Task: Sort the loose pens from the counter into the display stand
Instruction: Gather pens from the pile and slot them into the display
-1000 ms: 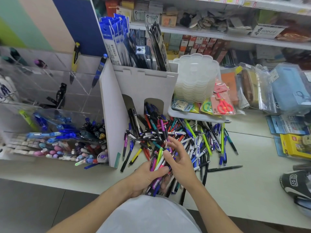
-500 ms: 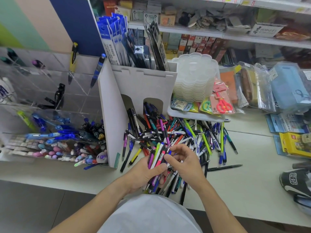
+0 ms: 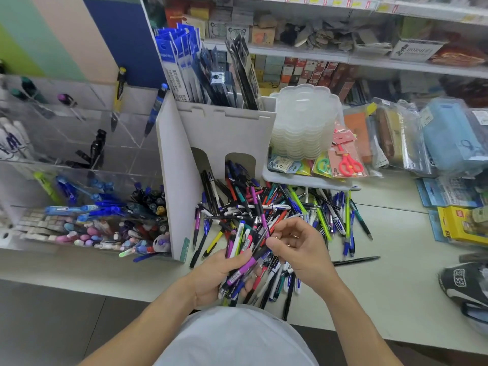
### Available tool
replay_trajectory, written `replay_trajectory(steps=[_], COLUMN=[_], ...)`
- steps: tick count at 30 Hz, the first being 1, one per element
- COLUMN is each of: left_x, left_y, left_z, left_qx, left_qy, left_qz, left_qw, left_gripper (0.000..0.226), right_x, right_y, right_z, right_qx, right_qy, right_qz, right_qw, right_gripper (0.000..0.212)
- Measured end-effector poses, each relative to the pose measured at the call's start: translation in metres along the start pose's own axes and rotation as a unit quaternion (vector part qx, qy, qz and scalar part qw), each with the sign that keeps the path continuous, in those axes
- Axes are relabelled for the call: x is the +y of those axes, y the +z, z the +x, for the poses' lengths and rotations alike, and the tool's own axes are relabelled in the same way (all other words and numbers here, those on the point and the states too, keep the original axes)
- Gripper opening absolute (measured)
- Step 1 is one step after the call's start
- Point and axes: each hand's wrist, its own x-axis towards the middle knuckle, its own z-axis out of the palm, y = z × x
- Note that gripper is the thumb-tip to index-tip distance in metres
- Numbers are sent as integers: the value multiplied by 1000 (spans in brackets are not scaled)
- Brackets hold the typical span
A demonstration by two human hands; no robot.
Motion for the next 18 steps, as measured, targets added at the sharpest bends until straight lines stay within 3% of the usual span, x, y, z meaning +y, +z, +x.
replay_trajectory(steps=[6,10,14,16,18], left_x=[-8,-16,-19,-19,-20], left_y=[-3,-5,0,3,6], left_z=[-4,-9,-14,-16,-18], left_qx=[23,94,136,132,123], left_qy=[-9,17,39,35,38], left_qz=[-35,77,238,291,321], left_qw=[999,992,961,947,938], left_gripper=[36,24,20,18,16], right_x=[-2,-6,-20,-23,-22], right_y=[-4,-11,-8,1,14], right_z=[-10,-18,-12,-7,-2], right_qx=[-32,-2,52,19,-61], right_qy=[-5,-7,-33,-37,-39], right_qz=[24,66,101,28,-116], right_qw=[999,998,993,999,991], right_gripper=[12,12,15,13,12])
